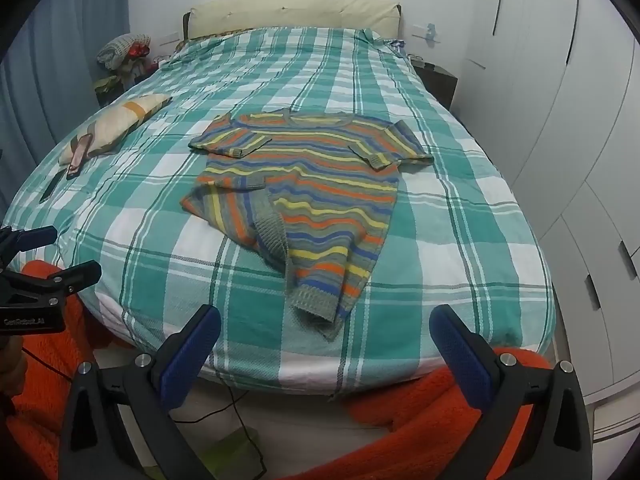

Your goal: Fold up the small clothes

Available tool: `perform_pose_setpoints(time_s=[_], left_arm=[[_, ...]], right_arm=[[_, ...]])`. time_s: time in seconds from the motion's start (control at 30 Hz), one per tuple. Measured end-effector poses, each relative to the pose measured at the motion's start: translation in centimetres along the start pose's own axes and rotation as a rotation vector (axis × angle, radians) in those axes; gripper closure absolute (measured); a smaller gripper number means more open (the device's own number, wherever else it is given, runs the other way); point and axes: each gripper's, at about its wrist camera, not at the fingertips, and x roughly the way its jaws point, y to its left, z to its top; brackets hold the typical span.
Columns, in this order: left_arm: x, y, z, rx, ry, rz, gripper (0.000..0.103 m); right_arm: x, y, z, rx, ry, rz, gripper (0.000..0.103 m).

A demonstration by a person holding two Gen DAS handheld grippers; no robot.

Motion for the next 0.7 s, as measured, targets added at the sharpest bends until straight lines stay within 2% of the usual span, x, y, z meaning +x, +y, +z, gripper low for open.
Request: perform_pose_setpoints(time_s=[0.7], left_arm=[[-0.08,-0.55,0.18,0.031,0.002,0.01,0.001]], right_arm=[[0.44,0.93,0.04,-0.017,0.018,0.014,0.0]])
